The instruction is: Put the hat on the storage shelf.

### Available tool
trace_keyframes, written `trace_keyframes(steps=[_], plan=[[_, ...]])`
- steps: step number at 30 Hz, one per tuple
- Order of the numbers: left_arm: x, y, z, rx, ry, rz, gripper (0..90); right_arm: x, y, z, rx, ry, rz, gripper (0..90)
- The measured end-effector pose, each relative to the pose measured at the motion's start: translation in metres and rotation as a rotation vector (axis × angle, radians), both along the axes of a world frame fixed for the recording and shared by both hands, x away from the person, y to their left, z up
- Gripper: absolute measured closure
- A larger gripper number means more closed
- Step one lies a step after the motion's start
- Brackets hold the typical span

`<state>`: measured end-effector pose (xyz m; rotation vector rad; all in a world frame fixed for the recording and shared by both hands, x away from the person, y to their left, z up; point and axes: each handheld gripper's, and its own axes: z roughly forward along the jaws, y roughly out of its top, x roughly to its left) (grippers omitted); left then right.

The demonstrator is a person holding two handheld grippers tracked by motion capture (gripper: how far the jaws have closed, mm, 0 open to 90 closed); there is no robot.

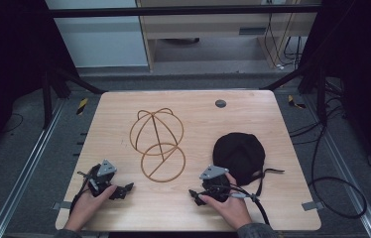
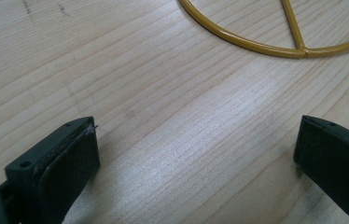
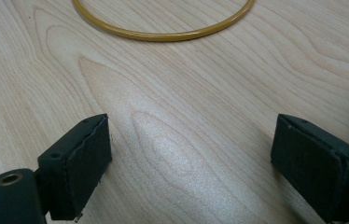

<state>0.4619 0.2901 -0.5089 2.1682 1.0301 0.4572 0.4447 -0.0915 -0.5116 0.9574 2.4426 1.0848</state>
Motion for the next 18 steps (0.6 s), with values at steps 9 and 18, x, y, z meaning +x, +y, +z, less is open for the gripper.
trace_keyframes(steps=[9, 18], plan=[[0.0, 0.0, 0.0, -0.001, 0.001, 0.0, 0.0, 0.0, 0.0, 0.0, -0.001, 0.0, -0.001, 12.2], [0.0, 0.0, 0.0, -0.001, 0.001, 0.0, 0.0, -0.001, 0.003, 0.017, -0.043, 0.007, -0.026, 14.9]])
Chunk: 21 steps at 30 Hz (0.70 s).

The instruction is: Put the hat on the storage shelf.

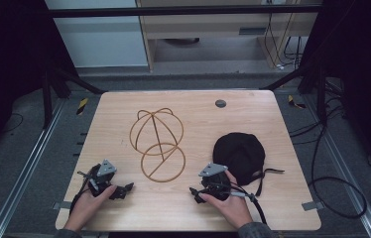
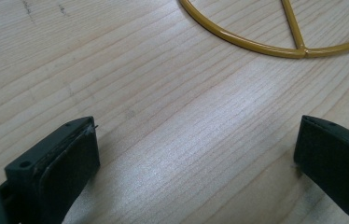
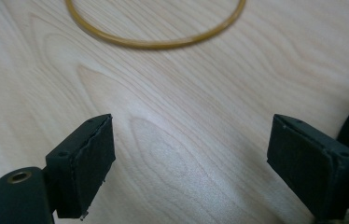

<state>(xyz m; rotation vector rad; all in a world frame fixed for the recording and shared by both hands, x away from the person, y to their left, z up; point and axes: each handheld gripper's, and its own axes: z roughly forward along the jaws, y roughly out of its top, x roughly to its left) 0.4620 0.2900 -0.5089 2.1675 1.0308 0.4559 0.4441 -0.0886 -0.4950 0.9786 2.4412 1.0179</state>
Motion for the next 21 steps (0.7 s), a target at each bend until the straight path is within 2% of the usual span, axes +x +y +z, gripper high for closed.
trace_keyframes(steps=[1, 2, 4, 6, 7, 8, 9, 10, 14, 17, 19, 21], plan=[[0.0, 0.0, 0.0, 0.0, 0.0, 0.0, 0.0, -0.002, 0.001, 0.006, -0.008, -0.004, 0.006, 14.1], [0.0, 0.0, 0.0, 0.0, 0.0, 0.0, 0.0, -0.002, 0.001, 0.006, -0.008, -0.004, 0.006, 14.1], [0.0, 0.0, 0.0, 0.0, 0.0, 0.0, 0.0, -0.004, 0.002, 0.021, -0.039, -0.032, 0.035, 13.6], [0.0, 0.0, 0.0, 0.0, 0.0, 0.0, 0.0, -0.003, -0.002, 0.043, -0.072, -0.06, 0.058, 12.4], [0.0, 0.0, 0.0, 0.0, 0.0, 0.0, 0.0, -0.003, -0.002, 0.043, -0.072, -0.06, 0.058, 12.4], [0.0, 0.0, 0.0, 0.0, 0.0, 0.001, 0.0, 0.0, -0.008, 0.056, -0.095, -0.07, 0.058, 12.2], [0.0, 0.0, 0.0, 0.0, 0.0, 0.001, 0.0, 0.0, -0.008, 0.056, -0.095, -0.07, 0.058, 12.2], [0.0, 0.0, 0.0, 0.0, 0.0, 0.001, 0.0, 0.003, -0.016, 0.066, -0.079, -0.055, 0.054, 11.3], [0.0, 0.0, 0.0, 0.0, 0.0, 0.001, 0.0, 0.008, -0.031, 0.084, -0.126, -0.043, 0.043, 10.2], [0.0, 0.0, 0.0, 0.0, 0.0, 0.001, 0.0, 0.009, -0.037, 0.091, -0.136, -0.032, 0.042, 10.4], [0.0, 0.0, 0.0, 0.0, 0.0, 0.001, 0.0, 0.011, -0.047, 0.101, -0.149, -0.018, 0.038, 9.9], [0.0, 0.0, 0.0, 0.001, 0.0, 0.001, 0.0, 0.013, -0.056, 0.106, -0.177, 0.002, 0.029, 10.8]])
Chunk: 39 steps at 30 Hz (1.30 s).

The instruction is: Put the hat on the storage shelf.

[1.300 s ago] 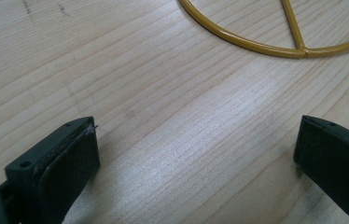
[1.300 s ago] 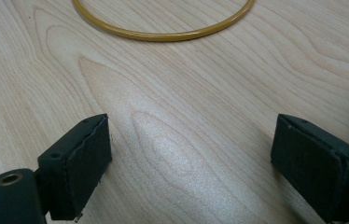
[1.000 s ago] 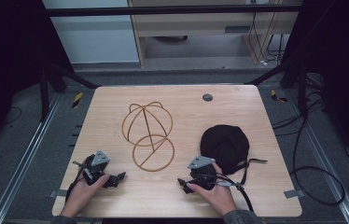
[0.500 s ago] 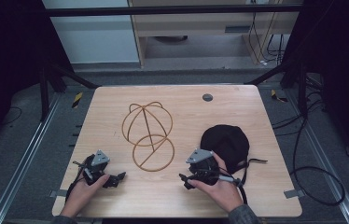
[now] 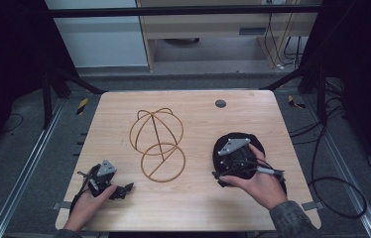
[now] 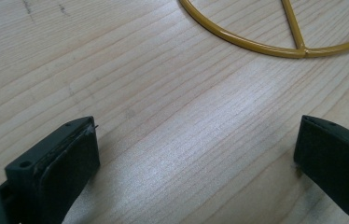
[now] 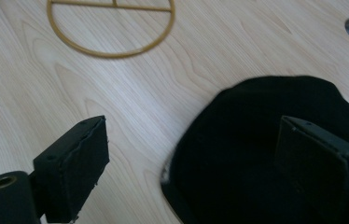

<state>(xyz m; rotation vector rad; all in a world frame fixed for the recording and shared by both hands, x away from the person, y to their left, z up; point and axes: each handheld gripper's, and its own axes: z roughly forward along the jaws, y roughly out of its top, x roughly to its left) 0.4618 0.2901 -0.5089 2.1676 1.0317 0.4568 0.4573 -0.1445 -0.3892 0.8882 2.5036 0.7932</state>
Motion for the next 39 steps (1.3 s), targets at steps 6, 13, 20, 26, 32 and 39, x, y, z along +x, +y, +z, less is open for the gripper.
trace_keyframes(steps=[6, 13, 20, 26, 32, 39], plan=[[0.0, 0.0, 0.0, 0.0, 0.0, 0.0, 0.0, 0.006, -0.025, 0.013, 0.009, 0.041, -0.029, 17.7], [0.0, 0.0, 0.0, 0.0, 0.0, 0.001, 0.0, 0.021, -0.049, 0.03, -0.04, 0.075, -0.053, 23.0], [0.0, 0.0, 0.0, -0.003, -0.001, 0.001, 0.0, 0.049, -0.063, 0.038, -0.125, 0.106, -0.053, 39.2], [0.0, 0.0, 0.0, -0.007, -0.002, 0.003, 0.0, 0.068, -0.063, 0.037, -0.135, 0.154, -0.04, 44.1], [0.0, 0.0, 0.0, -0.005, -0.003, 0.001, 0.0, 0.079, -0.055, 0.029, -0.166, 0.181, -0.034, 44.8], [0.0, 0.0, 0.0, -0.004, -0.003, 0.001, 0.0, 0.093, -0.05, 0.017, -0.178, 0.22, -0.034, 47.3]])
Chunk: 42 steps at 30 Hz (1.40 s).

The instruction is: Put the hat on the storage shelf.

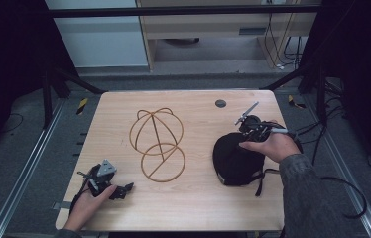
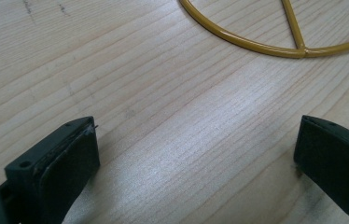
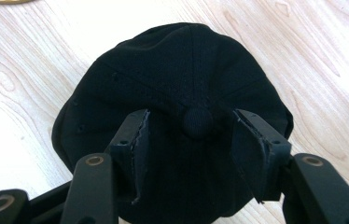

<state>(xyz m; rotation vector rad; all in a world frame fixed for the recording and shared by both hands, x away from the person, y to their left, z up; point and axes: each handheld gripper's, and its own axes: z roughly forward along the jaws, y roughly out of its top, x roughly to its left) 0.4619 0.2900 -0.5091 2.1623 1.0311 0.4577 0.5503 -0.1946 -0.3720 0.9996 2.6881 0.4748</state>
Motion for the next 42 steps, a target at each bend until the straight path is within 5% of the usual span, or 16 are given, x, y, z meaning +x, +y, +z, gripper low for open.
trace_keyframes(steps=[30, 35, 42], plan=[[0.0, 0.0, 0.0, 0.0, 0.0, 0.0, 0.0, 0.008, 0.004, -0.006, -0.014, 0.06, 0.045, 73.4], [0.0, 0.0, 0.0, 0.0, 0.0, 0.0, 0.0, 0.004, 0.002, -0.001, 0.005, 0.054, 0.042, 73.5], [0.0, 0.0, 0.0, 0.0, 0.001, 0.0, 0.0, -0.008, -0.003, 0.026, 0.043, 0.002, 0.05, 73.5]])
